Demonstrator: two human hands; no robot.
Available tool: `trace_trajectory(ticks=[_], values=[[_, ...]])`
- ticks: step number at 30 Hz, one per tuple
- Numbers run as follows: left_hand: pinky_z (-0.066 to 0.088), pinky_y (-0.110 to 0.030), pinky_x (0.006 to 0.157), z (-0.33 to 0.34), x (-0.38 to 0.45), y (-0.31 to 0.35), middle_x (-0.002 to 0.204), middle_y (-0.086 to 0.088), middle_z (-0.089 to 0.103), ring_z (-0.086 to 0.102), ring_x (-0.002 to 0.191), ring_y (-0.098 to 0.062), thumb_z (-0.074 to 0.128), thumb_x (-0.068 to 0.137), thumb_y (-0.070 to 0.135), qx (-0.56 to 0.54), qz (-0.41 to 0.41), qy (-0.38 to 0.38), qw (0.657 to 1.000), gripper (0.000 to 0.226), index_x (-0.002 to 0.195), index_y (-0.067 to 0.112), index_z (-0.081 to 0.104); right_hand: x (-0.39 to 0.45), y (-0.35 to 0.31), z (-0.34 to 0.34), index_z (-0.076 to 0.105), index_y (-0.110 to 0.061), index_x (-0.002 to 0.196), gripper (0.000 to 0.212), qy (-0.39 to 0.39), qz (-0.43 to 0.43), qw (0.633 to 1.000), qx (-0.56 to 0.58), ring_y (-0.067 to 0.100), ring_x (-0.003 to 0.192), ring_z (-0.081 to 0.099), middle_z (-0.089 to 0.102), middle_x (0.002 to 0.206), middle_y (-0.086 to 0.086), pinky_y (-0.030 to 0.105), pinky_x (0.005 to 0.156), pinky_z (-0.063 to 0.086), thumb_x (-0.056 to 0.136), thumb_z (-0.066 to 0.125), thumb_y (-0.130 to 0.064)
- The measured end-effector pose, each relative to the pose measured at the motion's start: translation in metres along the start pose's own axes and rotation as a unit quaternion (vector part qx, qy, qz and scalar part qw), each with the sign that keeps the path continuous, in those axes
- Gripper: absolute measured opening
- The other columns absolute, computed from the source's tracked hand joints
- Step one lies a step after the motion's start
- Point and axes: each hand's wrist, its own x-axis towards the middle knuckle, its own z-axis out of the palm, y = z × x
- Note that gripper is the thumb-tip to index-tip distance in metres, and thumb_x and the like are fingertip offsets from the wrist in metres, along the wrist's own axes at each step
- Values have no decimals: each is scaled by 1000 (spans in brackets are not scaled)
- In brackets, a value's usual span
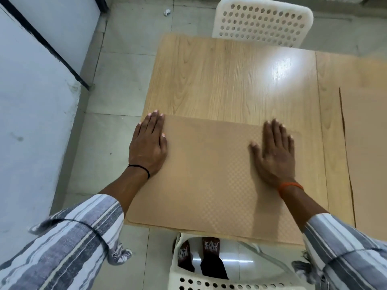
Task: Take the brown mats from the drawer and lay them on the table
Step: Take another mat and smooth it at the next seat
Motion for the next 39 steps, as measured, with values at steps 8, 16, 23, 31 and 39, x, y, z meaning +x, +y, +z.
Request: trace_trajectory(ticks=[8,16,23,31,39], values=[[17,-41,120,-5,1,4,160,-7,24,20,148,-22,27,97,28,35,9,-9,999,58,153,13,25,-7,15,-1,-3,-18,158,78,10,13,1000,-12,20,154,-8,-7,167,2,51,124,-1,97,18,-62],[3,-42,121,8,-6,115,163,-12,10,9,150,-28,30,101,30,32,30,-13,999,60,155,8,14,-6,16,2,4,-16,159,78,23,18,999,-21,22,154,-2,-1,167,3,55,122,1,97,16,-61],[8,-42,122,46,-35,161,164,1,6,5,151,-18,28,100,37,34,69,-44,996,61,156,21,12,-5,18,4,7,-16,159,78,36,16,999,-4,22,154,0,1,167,5,52,123,0,96,18,-60],[10,-42,122,46,-35,161,164,2,5,5,151,-17,26,99,38,32,65,-38,997,62,156,23,8,-11,30,2,9,-10,158,79,53,30,998,14,25,154,3,5,166,10,43,125,5,99,29,-58],[8,-42,122,45,-35,164,164,1,8,7,151,-18,28,99,36,23,63,-41,997,62,156,23,11,-144,39,0,6,-9,158,74,20,12,1000,12,21,154,-3,1,167,8,44,125,9,102,30,-51]])
